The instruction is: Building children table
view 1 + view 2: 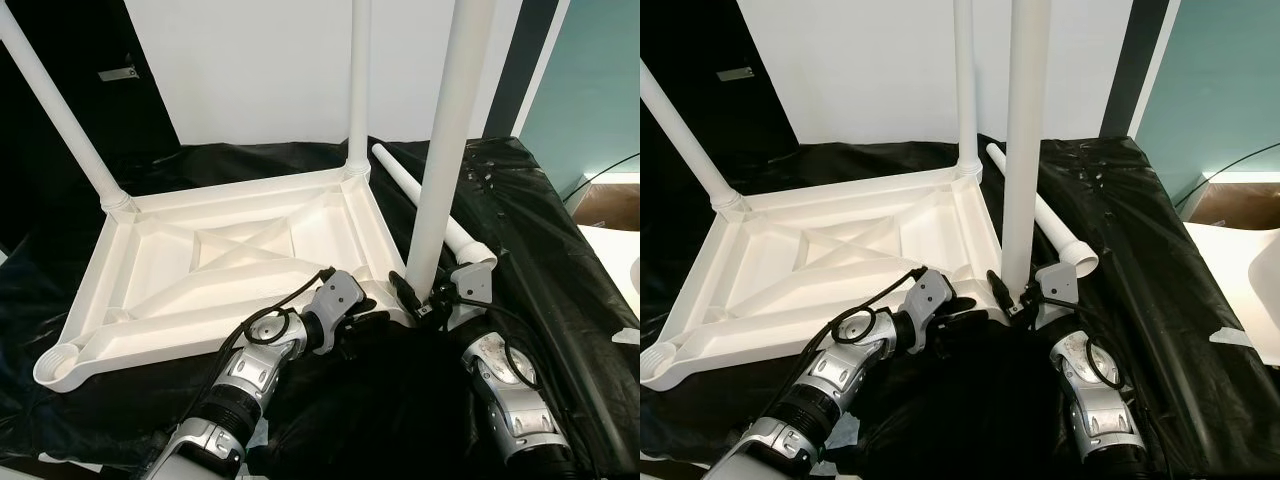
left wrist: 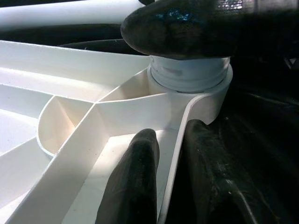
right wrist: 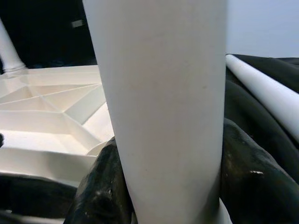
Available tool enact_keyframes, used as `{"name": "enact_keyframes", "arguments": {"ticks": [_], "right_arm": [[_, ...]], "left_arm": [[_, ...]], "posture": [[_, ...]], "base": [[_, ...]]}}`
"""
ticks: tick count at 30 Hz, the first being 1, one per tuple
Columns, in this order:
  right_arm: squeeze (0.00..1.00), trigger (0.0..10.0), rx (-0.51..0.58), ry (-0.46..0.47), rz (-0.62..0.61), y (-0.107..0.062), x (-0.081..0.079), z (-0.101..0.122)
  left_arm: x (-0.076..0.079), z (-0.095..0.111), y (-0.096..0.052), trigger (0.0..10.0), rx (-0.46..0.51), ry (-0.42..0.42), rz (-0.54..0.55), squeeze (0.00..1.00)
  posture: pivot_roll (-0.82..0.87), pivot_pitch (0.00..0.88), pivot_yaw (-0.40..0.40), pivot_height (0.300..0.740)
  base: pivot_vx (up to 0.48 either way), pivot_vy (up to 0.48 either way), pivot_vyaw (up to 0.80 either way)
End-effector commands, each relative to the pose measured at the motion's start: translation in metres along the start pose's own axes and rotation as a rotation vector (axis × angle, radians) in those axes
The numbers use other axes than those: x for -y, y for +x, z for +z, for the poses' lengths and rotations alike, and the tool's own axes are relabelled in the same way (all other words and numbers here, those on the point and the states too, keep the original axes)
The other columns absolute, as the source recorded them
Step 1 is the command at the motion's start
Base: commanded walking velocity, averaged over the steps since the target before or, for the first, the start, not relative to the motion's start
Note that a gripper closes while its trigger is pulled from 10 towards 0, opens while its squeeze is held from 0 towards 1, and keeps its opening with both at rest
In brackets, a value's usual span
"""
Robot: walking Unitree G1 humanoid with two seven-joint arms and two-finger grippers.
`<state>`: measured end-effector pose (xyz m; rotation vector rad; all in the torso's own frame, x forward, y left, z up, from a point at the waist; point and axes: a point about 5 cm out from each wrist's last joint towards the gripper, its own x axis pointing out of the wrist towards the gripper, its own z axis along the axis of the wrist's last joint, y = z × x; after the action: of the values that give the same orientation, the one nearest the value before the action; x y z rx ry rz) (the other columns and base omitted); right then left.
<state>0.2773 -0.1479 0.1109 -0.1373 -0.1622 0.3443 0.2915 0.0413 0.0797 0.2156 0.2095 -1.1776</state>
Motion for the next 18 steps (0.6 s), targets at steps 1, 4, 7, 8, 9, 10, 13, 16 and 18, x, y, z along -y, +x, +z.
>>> {"name": "enact_keyframes", "arguments": {"ticks": [1, 4, 7, 8, 9, 10, 13, 16, 18], "right_arm": [[0.00, 0.0, -0.051, -0.015, -0.067, -0.004, 0.007, -0.008], [0.00, 10.0, -0.053, -0.027, -0.059, -0.001, 0.000, -0.007], [1.00, 10.0, -0.046, -0.033, 0.032, 0.002, -0.003, -0.005], [1.00, 10.0, -0.051, -0.035, 0.074, 0.003, -0.003, -0.005], [1.00, 10.0, -0.051, -0.035, 0.074, 0.003, -0.003, -0.005], [1.00, 10.0, -0.048, -0.053, 0.103, 0.004, -0.002, -0.004], [0.00, 10.0, -0.068, -0.070, 0.189, 0.006, 0.007, -0.004], [0.00, 10.0, -0.095, -0.080, 0.274, 0.006, 0.014, -0.003], [0.00, 10.0, -0.103, -0.076, 0.303, 0.006, 0.016, -0.002]], "left_arm": [[0.016, -0.038, -0.004, 10.0, -0.139, -0.116, -0.053, 0.00], [0.015, -0.037, -0.002, 10.0, -0.138, -0.114, -0.055, 0.00], [0.015, -0.037, -0.002, 10.0, -0.141, -0.112, -0.055, 0.00], [0.015, -0.037, -0.002, 10.0, -0.141, -0.112, -0.054, 0.00], [0.015, -0.037, -0.002, 10.0, -0.141, -0.112, -0.054, 0.00], [0.015, -0.037, -0.002, 10.0, -0.141, -0.113, -0.053, 0.00], [0.016, -0.038, -0.001, 10.0, -0.140, -0.119, -0.052, 0.00], [0.016, -0.038, -0.001, 10.0, -0.137, -0.124, -0.046, 0.00], [0.017, -0.039, -0.001, 10.0, -0.136, -0.127, -0.044, 0.00]], "posture": [[-0.02, 0.000, 0.050, 0.740], [-0.02, 0.000, 0.050, 0.740], [-0.03, 0.000, 0.052, 0.740], [-0.03, 0.000, 0.052, 0.740], [-0.03, 0.000, 0.052, 0.740], [-0.03, 0.000, 0.052, 0.740], [-0.03, 0.000, 0.052, 0.740], [-0.03, 0.000, 0.041, 0.740], [-0.03, 0.000, 0.038, 0.740]], "base": [[0.000, 0.000, 0.00], [0.000, 0.000, 0.00], [0.000, 0.000, 0.00], [0.000, 0.000, 0.00], [0.000, 0.000, 0.00], [0.000, 0.000, 0.00], [0.000, 0.000, 0.00], [0.000, 0.000, 0.00], [0.000, 0.000, 0.00]]}}
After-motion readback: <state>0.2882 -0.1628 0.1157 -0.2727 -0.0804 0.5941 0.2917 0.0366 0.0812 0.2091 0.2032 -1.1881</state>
